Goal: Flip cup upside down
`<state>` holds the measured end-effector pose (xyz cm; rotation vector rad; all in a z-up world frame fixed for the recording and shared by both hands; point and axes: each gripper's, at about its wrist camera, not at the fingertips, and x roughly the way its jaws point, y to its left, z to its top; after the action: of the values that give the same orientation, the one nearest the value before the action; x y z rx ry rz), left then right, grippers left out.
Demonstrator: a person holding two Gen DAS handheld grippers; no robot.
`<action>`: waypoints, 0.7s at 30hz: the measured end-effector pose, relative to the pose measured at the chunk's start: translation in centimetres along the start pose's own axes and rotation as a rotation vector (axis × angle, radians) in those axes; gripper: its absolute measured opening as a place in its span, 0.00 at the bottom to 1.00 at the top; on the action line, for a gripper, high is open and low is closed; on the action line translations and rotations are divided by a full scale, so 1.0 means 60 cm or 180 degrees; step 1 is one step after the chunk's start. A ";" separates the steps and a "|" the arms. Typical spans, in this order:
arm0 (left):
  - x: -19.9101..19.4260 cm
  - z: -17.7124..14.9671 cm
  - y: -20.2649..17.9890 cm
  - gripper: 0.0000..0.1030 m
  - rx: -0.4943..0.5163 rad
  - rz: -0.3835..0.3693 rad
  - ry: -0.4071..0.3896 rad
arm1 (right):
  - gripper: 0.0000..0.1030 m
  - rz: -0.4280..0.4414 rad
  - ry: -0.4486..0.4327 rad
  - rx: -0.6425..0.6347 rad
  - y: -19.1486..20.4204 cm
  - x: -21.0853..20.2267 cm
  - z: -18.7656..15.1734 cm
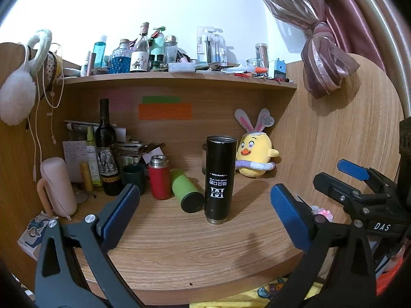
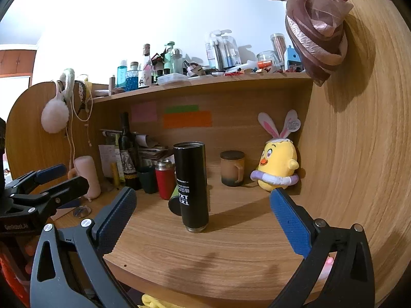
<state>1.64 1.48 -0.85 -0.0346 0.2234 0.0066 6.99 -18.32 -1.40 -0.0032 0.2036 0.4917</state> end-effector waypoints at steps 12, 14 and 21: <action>-0.002 -0.001 -0.005 1.00 0.0006 -0.0047 0.0002 | 1.00 -0.0025 -0.0027 0.0033 -0.001 -0.002 0.001; -0.001 -0.001 -0.005 1.00 0.0004 -0.0049 0.0003 | 1.00 -0.0025 -0.0022 0.0032 0.000 -0.001 0.001; 0.000 -0.002 -0.005 1.00 0.0000 -0.0060 0.0016 | 1.00 -0.0039 -0.0014 0.0000 0.004 0.000 -0.001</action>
<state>1.61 1.17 -0.93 -0.0367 0.2280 -0.0124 6.89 -18.08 -1.44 -0.0034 0.1993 0.4796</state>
